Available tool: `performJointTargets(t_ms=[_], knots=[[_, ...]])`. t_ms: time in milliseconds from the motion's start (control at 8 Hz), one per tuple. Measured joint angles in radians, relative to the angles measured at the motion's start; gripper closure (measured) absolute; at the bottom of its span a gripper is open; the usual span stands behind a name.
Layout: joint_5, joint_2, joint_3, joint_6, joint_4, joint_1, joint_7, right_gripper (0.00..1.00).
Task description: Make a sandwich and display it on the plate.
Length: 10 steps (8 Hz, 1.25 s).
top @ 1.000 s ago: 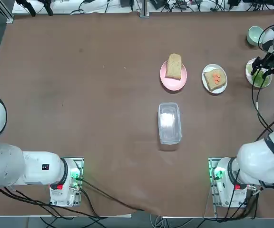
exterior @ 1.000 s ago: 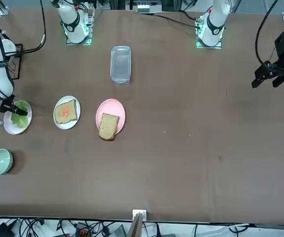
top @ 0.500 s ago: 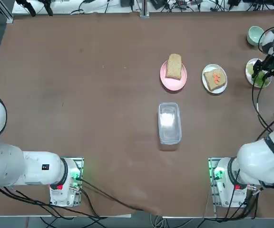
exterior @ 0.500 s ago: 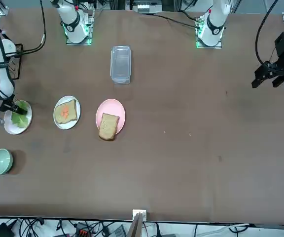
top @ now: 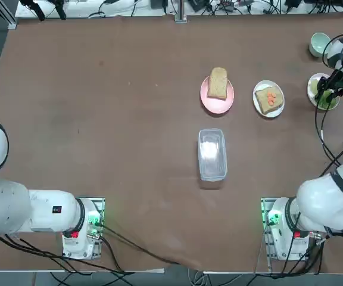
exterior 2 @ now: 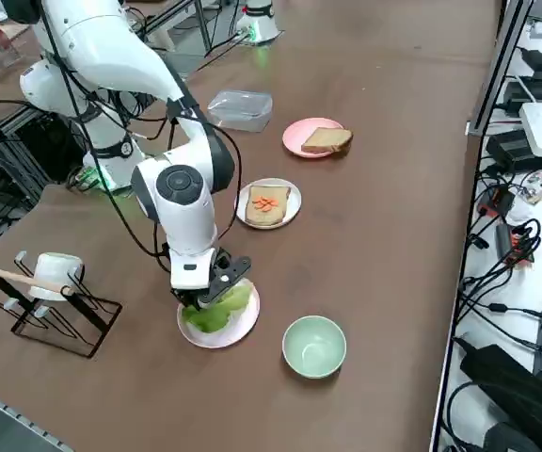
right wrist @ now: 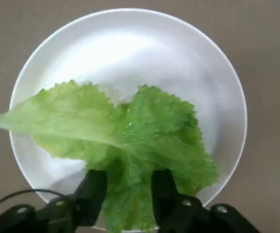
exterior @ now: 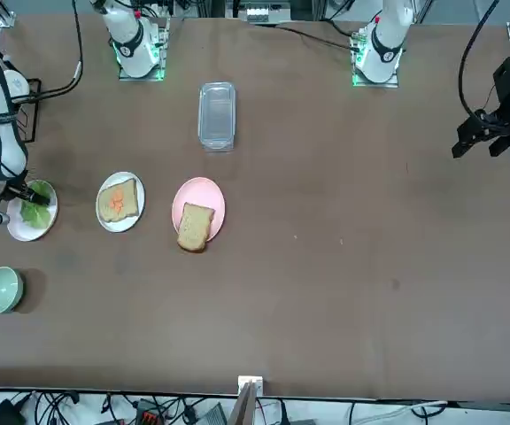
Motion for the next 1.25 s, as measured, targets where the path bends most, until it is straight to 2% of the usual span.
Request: performJointTargets(t_ms=[250, 375, 875, 1250], knots=[[-0.001, 0.0, 0.0, 0.0, 0.003, 0.0, 0.0, 0.85], [-0.001, 0.0, -0.001, 0.0, 0.006, 0.0, 0.0, 0.9], [-0.005, -0.04, -0.012, -0.012, 0.038, -0.01, -0.073, 0.9], [-0.087, -0.161, -0.009, -0.129, 0.056, 0.0, -0.086, 0.94]])
